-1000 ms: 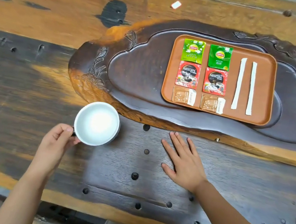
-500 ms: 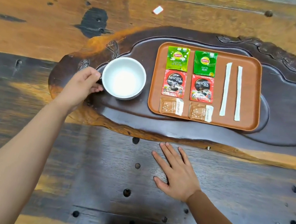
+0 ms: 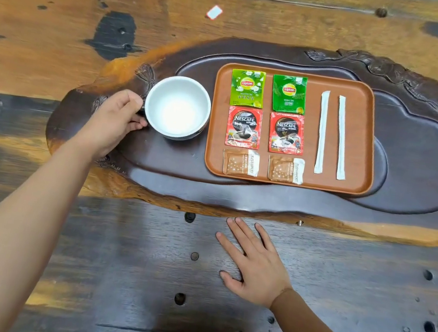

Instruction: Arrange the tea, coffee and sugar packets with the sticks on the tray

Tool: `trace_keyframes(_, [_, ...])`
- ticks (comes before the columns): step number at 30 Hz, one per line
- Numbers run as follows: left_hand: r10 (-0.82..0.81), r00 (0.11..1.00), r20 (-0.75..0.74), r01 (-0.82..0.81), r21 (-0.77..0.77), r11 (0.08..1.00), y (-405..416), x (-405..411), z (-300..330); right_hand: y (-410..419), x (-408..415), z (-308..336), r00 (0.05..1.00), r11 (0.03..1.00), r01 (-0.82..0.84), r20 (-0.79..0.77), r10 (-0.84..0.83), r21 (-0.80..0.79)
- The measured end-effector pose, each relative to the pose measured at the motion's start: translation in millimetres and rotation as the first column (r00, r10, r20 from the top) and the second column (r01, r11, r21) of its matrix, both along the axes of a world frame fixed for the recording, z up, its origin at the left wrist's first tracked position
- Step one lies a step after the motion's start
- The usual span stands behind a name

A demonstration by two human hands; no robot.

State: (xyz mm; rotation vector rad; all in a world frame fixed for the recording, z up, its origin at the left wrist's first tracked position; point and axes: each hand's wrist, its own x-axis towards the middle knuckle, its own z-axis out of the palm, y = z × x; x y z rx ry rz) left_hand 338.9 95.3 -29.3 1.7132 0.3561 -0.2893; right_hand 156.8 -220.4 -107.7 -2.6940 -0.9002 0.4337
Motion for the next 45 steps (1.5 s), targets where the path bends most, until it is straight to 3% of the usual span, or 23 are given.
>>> trace_keyframes(12, [0.006, 1.0, -0.021, -0.004, 0.065, 0.998, -1, 2, 4, -1, 0, 1, 1.0, 1.0, -0.003, 0.019, 0.003, -0.004])
trace_keyframes(18, [0.147, 0.985, -0.094, -0.152, -0.055, 0.987, 9, -7, 14, -1, 0, -1, 1.0, 1.0, 0.001, 0.022, -0.001, 0.008])
trace_keyframes(22, [0.375, 0.92, 0.115, -0.387, 0.114, 0.915, 1, -44, 27, -1, -1, -2, 1.0, 1.0, 0.002, 0.02, -0.002, 0.005])
trace_keyframes(25, [0.368, 0.869, 0.33, -0.466, 0.298, 0.833, -20, -92, 27, -1, -2, -3, 1.0, 1.0, 0.002, 0.023, -0.002, 0.012])
trace_keyframes(27, [0.325, 0.862, 0.39, -0.476, 0.397, 0.785, -35, -126, 22, -1, -2, -4, 1.0, 1.0, 0.001, 0.025, -0.002, 0.019])
trace_keyframes(31, [0.063, 0.945, 0.322, -0.268, 0.647, 0.714, -65, -178, -1, -2, -1, -3, 1.0, 1.0, 0.011, 0.021, -0.011, 0.025])
trace_keyframes(33, [-0.131, 0.979, 0.159, -0.026, 0.726, 0.687, -82, -197, -14, -1, -1, -2, 1.0, 1.0, 0.018, 0.022, -0.018, 0.017])
trace_keyframes(36, [-0.309, 0.94, -0.146, 0.307, 0.757, 0.577, -101, -217, -30, 0, -1, 1, 1.0, 1.0, 0.028, 0.002, -0.028, 0.012])
trace_keyframes(39, [-0.366, 0.877, -0.312, 0.465, 0.744, 0.479, -109, -223, -30, 7, -6, 11, 0.997, 0.997, 0.079, -0.016, -0.079, -0.014])
trace_keyframes(45, [-0.388, 0.784, -0.485, 0.618, 0.673, 0.407, -121, -210, 4, 7, -21, 52, 0.938, 0.954, 0.243, -0.209, -0.278, -0.177])
